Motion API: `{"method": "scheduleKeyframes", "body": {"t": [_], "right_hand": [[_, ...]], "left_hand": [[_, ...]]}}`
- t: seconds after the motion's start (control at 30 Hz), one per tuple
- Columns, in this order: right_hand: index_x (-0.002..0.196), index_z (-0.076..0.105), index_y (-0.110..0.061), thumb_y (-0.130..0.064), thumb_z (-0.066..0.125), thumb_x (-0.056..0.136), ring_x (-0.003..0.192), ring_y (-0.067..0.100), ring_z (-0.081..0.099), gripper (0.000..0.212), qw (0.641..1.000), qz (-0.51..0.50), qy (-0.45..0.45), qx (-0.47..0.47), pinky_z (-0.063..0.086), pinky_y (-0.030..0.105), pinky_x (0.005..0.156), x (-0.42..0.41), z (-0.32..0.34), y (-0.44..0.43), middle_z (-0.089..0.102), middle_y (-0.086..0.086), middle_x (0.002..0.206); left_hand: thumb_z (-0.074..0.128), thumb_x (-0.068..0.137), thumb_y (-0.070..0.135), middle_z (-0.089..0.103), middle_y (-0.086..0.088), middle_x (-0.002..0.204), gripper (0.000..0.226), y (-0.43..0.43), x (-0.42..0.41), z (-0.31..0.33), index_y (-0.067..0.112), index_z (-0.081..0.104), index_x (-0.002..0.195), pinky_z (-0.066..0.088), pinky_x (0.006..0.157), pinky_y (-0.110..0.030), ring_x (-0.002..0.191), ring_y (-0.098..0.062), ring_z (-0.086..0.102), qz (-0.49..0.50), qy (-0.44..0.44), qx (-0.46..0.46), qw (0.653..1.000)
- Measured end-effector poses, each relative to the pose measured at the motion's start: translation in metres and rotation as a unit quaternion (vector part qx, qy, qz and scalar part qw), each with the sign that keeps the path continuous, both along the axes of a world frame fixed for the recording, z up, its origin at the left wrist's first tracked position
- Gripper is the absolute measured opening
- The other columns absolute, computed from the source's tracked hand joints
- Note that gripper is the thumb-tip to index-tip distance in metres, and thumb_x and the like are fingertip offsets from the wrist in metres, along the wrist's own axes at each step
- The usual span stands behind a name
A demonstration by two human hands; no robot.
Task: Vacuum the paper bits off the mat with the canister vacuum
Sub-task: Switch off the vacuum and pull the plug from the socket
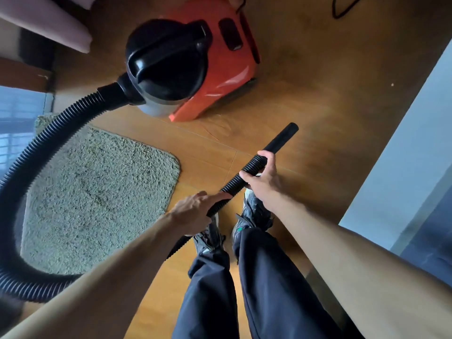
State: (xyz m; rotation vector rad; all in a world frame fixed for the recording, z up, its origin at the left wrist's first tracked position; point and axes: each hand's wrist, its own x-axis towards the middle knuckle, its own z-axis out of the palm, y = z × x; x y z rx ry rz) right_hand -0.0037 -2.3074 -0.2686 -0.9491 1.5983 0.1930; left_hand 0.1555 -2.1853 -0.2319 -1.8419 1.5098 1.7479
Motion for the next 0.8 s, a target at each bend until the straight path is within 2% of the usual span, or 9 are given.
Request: {"method": "scheduleKeyframes", "body": {"t": [0.07, 0.13, 0.17, 0.23, 0.3, 0.43, 0.57, 0.67, 0.8], "right_hand": [[0.110, 0.036, -0.053, -0.023, 0.077, 0.073, 0.090, 0.032, 0.067, 0.063, 1.000, -0.017, -0.013, -0.006, 0.058, 0.052, 0.077, -0.001, -0.013, 0.004, 0.059, 0.008, 0.104], [0.114, 0.036, -0.048, -0.020, 0.077, 0.075, 0.089, 0.031, 0.068, 0.063, 1.000, -0.023, -0.014, -0.014, 0.059, 0.046, 0.078, 0.001, -0.020, 0.006, 0.061, 0.008, 0.104], [0.116, 0.036, -0.043, -0.019, 0.076, 0.077, 0.089, 0.031, 0.069, 0.062, 0.999, -0.025, -0.015, -0.014, 0.060, 0.037, 0.077, 0.003, -0.024, 0.007, 0.063, 0.008, 0.105], [0.120, 0.034, -0.038, -0.018, 0.075, 0.080, 0.088, 0.028, 0.070, 0.060, 1.000, -0.022, -0.010, -0.014, 0.054, 0.016, 0.061, 0.004, -0.034, 0.007, 0.065, 0.008, 0.107], [0.120, 0.033, -0.039, -0.017, 0.074, 0.081, 0.088, 0.025, 0.070, 0.060, 1.000, -0.020, -0.001, -0.021, 0.046, 0.008, 0.048, 0.006, -0.040, 0.006, 0.067, 0.008, 0.108], [0.119, 0.032, -0.041, -0.015, 0.072, 0.081, 0.090, 0.025, 0.070, 0.061, 1.000, -0.017, 0.013, -0.023, 0.041, 0.006, 0.044, 0.007, -0.050, 0.004, 0.066, 0.008, 0.110], [0.117, 0.031, -0.042, -0.014, 0.072, 0.081, 0.091, 0.025, 0.069, 0.061, 0.999, -0.005, 0.025, -0.023, 0.048, 0.016, 0.053, 0.008, -0.060, 0.006, 0.064, 0.009, 0.113], [0.122, 0.032, -0.036, -0.014, 0.071, 0.083, 0.091, 0.025, 0.067, 0.059, 0.998, 0.019, 0.040, -0.033, 0.036, 0.005, 0.040, 0.007, -0.064, 0.007, 0.063, 0.009, 0.114], [0.129, 0.033, -0.027, -0.014, 0.067, 0.087, 0.082, 0.022, 0.055, 0.056, 0.996, 0.059, 0.055, -0.047, 0.033, 0.002, 0.040, 0.007, -0.061, 0.008, 0.060, 0.011, 0.117]], "left_hand": [[0.063, 0.093, 0.011, 0.052, -0.002, 0.106, 0.078, 0.001, 0.003, -0.012, 0.049, 0.024, 0.150, 0.044, 0.055, -0.023, 0.070, -0.012, 0.049, -0.013, -0.015, -0.008, 1.000], [0.061, 0.093, 0.011, 0.050, -0.001, 0.103, 0.078, 0.002, 0.004, -0.024, 0.049, 0.024, 0.150, 0.044, 0.053, -0.022, 0.071, -0.014, 0.052, -0.025, -0.036, -0.009, 0.999], [0.060, 0.094, 0.010, 0.047, 0.001, 0.101, 0.078, 0.001, 0.005, -0.029, 0.050, 0.024, 0.150, 0.045, 0.053, -0.022, 0.073, -0.015, 0.055, -0.030, -0.044, -0.009, 0.999], [0.059, 0.094, 0.009, 0.046, 0.001, 0.102, 0.076, 0.001, 0.007, -0.039, 0.049, 0.025, 0.149, 0.043, 0.053, -0.022, 0.077, -0.017, 0.057, -0.036, -0.058, -0.014, 0.998], [0.057, 0.095, 0.010, 0.050, -0.003, 0.110, 0.075, -0.001, 0.008, -0.046, 0.049, 0.025, 0.149, 0.043, 0.054, -0.022, 0.080, -0.019, 0.058, -0.044, -0.074, -0.024, 0.996], [0.057, 0.096, 0.012, 0.051, -0.005, 0.115, 0.074, -0.002, 0.007, -0.058, 0.049, 0.023, 0.150, 0.046, 0.058, -0.025, 0.079, -0.018, 0.057, -0.058, -0.075, -0.031, 0.995], [0.060, 0.095, 0.014, 0.052, -0.005, 0.115, 0.076, -0.002, 0.007, -0.066, 0.050, 0.023, 0.150, 0.050, 0.061, -0.027, 0.081, -0.019, 0.059, -0.062, -0.067, -0.020, 0.996], [0.064, 0.093, 0.018, 0.056, -0.007, 0.115, 0.076, -0.006, 0.010, -0.071, 0.048, 0.024, 0.150, 0.046, 0.059, -0.025, 0.080, -0.016, 0.055, -0.077, -0.049, 0.000, 0.996], [0.067, 0.091, 0.016, 0.061, -0.010, 0.129, 0.082, -0.013, 0.013, -0.073, 0.049, 0.021, 0.151, 0.040, 0.051, -0.021, 0.080, -0.015, 0.061, -0.100, -0.023, 0.048, 0.994]]}}
